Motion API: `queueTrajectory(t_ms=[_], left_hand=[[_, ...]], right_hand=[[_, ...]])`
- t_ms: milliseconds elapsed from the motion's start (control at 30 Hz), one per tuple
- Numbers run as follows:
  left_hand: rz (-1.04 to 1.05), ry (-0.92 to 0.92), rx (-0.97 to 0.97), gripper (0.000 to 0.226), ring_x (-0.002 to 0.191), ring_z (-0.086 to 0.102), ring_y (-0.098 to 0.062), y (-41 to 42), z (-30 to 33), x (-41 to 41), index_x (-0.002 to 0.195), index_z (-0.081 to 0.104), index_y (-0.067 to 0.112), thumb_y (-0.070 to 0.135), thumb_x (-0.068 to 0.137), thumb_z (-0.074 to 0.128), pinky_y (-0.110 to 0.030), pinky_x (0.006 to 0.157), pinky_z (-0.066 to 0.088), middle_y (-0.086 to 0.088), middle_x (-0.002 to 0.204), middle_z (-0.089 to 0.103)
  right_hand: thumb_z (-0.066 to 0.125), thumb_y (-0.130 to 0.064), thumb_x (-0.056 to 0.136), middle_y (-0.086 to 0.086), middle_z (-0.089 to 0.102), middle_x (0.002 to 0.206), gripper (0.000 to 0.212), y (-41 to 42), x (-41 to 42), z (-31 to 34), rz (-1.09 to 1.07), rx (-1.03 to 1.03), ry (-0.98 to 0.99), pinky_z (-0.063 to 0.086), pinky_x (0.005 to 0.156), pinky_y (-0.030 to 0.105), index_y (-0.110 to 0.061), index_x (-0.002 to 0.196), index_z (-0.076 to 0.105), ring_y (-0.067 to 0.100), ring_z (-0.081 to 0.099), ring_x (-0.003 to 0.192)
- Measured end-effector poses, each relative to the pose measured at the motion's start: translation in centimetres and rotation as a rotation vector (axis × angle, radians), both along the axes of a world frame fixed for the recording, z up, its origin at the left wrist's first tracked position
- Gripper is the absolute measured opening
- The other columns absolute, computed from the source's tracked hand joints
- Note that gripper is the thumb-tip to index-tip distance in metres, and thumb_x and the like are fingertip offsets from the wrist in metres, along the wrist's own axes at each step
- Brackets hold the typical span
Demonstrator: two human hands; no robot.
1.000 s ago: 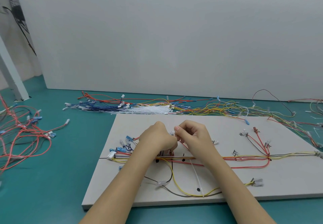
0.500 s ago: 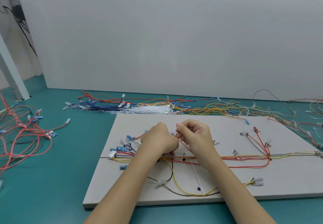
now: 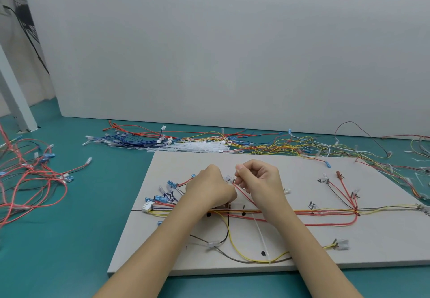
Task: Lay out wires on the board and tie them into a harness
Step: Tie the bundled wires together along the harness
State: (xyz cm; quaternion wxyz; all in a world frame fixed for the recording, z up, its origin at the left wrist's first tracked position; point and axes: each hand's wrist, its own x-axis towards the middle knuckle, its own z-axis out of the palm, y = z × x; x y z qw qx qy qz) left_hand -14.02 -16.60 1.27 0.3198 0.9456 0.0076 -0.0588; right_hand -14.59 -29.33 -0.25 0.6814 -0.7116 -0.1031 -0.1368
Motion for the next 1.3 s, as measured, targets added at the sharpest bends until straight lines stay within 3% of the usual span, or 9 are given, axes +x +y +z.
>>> queueTrajectory(t_ms=[167,267,400,500,567,667,833,1100,1300], left_hand=[[0.010,-0.022,-0.120,0.019,0.053,0.040,-0.024,0.6,-1.0,0.1,0.058,0.051,0.009,0.020,0.063,0.066,-0.029,0.055,0.033,-0.006,0.056,0.043],[-0.045,-0.001,-0.171,0.024,0.053,0.047,-0.022,1.5,-0.9,0.3,0.059,0.065,0.004,0.024,0.066,0.074,-0.028,0.054,0.040,-0.008,0.057,0.056],[-0.171,0.028,-0.171,0.038,0.048,0.052,-0.002,3.7,0.2,1.0,0.066,0.073,0.018,0.056,0.067,0.078,-0.017,0.047,0.044,0.010,0.054,0.062],[-0.103,-0.216,-0.312,0.052,0.056,0.058,0.003,6.1,1.5,2.9,0.076,0.075,0.025,0.075,0.070,0.061,-0.021,0.059,0.041,0.013,0.076,0.070],[0.038,-0.422,-0.384,0.041,0.069,0.063,-0.005,8.3,1.5,5.2,0.086,0.075,0.020,0.057,0.088,0.057,-0.026,0.068,0.042,0.011,0.085,0.070],[0.239,-0.519,-0.148,0.021,0.091,0.059,-0.025,12.7,-0.2,8.7,0.092,0.071,0.013,0.015,0.097,0.050,-0.034,0.080,0.043,-0.006,0.092,0.066],[0.158,-0.313,0.223,0.050,0.126,0.048,-0.032,18.2,-3.3,10.8,0.129,0.060,0.014,-0.008,0.090,0.038,-0.046,0.104,0.043,-0.011,0.138,0.054],[0.045,-0.285,0.502,0.052,0.123,0.043,-0.030,19.0,-5.3,10.4,0.140,0.046,0.026,0.004,0.093,0.040,-0.047,0.094,0.043,-0.006,0.137,0.050],[0.040,-0.208,0.626,0.058,0.133,0.030,-0.029,18.7,-5.6,10.8,0.152,0.021,0.025,0.026,0.099,0.042,-0.046,0.104,0.033,-0.004,0.153,0.029]], right_hand=[[0.059,-0.001,0.092,-0.001,0.056,0.049,0.027,-0.6,0.0,0.2,0.035,-0.056,0.012,0.037,0.044,0.016,0.000,0.065,0.061,0.008,0.046,0.045],[0.058,0.001,0.090,-0.002,0.053,0.045,0.026,-0.8,0.1,0.3,0.017,-0.067,-0.001,0.034,0.042,0.016,0.005,0.064,0.058,0.006,0.043,0.042],[0.056,-0.009,0.095,-0.001,0.052,0.045,0.035,-0.8,0.3,0.2,0.019,-0.077,0.015,0.034,0.041,0.014,0.002,0.062,0.059,0.005,0.043,0.039],[0.050,-0.011,0.098,0.005,0.053,0.047,0.041,-1.0,0.5,0.1,0.000,-0.075,0.022,0.035,0.042,0.016,0.000,0.060,0.061,0.009,0.043,0.040],[0.048,-0.007,0.097,0.005,0.054,0.048,0.040,-1.2,0.6,0.0,-0.006,-0.080,0.024,0.035,0.042,0.017,-0.002,0.060,0.061,0.009,0.044,0.041],[0.052,-0.003,0.092,0.000,0.053,0.046,0.035,-1.2,0.8,-0.2,-0.035,-0.162,0.018,0.035,0.043,0.017,-0.006,0.058,0.060,0.007,0.042,0.042],[0.057,-0.010,0.089,-0.004,0.052,0.048,0.028,-1.2,0.9,-1.1,-0.024,-0.309,0.034,0.036,0.048,0.021,-0.007,0.061,0.059,0.008,0.043,0.046],[0.058,-0.015,0.088,-0.005,0.056,0.050,0.023,-1.3,1.0,-1.5,-0.020,-0.412,0.028,0.040,0.048,0.017,-0.009,0.066,0.064,0.003,0.048,0.048],[0.058,-0.013,0.085,-0.005,0.056,0.050,0.022,-1.2,1.1,-1.6,-0.021,-0.414,0.040,0.041,0.048,0.020,-0.012,0.064,0.063,0.005,0.047,0.048]])
